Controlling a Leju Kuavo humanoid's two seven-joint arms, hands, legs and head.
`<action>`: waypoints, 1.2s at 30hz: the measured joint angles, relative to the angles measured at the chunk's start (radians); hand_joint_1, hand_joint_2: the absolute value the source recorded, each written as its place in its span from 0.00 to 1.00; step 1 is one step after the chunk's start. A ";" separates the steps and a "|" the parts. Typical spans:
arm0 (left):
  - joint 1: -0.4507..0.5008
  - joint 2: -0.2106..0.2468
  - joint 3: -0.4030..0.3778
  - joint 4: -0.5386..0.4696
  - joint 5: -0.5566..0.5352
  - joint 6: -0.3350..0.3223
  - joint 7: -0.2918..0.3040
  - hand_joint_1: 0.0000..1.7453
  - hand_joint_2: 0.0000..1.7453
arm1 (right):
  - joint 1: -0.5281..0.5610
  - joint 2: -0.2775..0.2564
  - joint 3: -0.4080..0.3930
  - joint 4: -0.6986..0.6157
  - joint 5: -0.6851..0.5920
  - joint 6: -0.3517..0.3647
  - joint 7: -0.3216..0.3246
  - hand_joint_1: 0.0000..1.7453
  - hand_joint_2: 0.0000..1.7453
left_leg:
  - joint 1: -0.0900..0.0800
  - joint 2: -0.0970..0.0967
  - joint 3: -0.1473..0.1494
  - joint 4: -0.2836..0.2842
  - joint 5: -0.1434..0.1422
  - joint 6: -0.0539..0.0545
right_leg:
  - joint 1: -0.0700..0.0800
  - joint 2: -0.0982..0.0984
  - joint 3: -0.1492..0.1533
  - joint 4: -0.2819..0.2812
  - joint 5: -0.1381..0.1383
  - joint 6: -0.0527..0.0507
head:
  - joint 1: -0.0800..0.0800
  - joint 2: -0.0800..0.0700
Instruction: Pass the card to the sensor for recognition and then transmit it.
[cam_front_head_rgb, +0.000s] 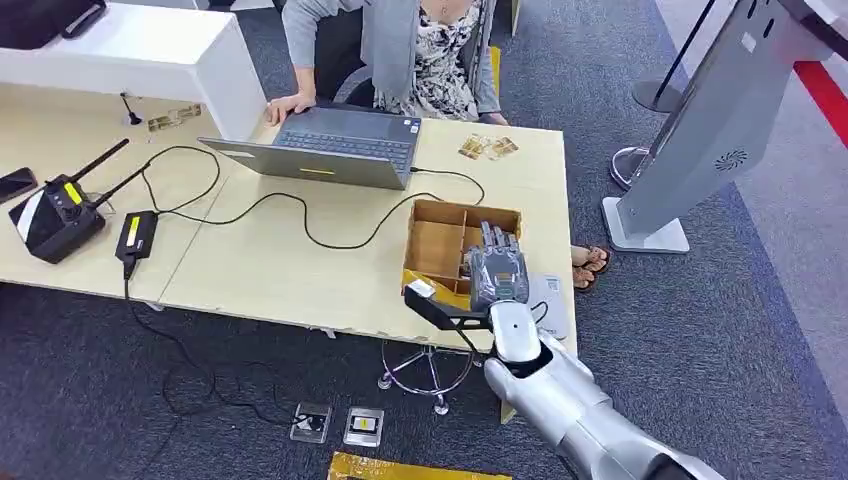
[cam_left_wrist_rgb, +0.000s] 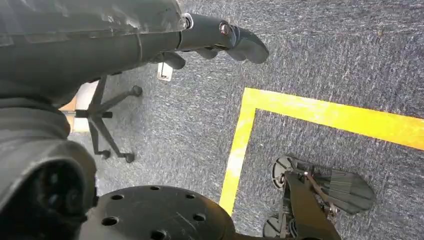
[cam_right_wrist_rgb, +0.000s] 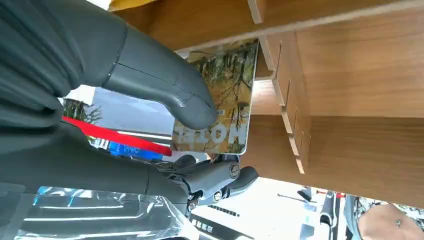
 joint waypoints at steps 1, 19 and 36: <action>0.000 0.000 0.000 0.000 0.000 0.000 0.000 0.00 0.00 | 0.000 0.000 0.000 -0.003 0.000 0.000 0.001 1.00 1.00 | 0.000 0.000 0.000 0.000 0.000 0.000 | 0.000 0.000 0.000 0.000 0.000 0.000 | 0.000 0.000; 0.000 -0.007 0.000 0.000 0.004 0.018 0.005 0.00 0.00 | 0.001 0.006 0.002 -0.038 0.002 0.006 0.004 0.00 1.00 | 0.000 0.000 0.000 0.000 0.000 0.000 | 0.000 0.000 0.000 0.000 0.000 0.000 | 0.000 0.000; 0.000 -0.008 0.000 0.000 -0.005 0.017 0.004 0.00 0.00 | 0.012 0.000 0.003 -0.035 0.011 0.023 0.026 0.00 1.00 | 0.000 0.000 0.000 0.000 0.000 0.000 | 0.000 0.000 -0.001 0.000 0.000 0.000 | 0.000 0.000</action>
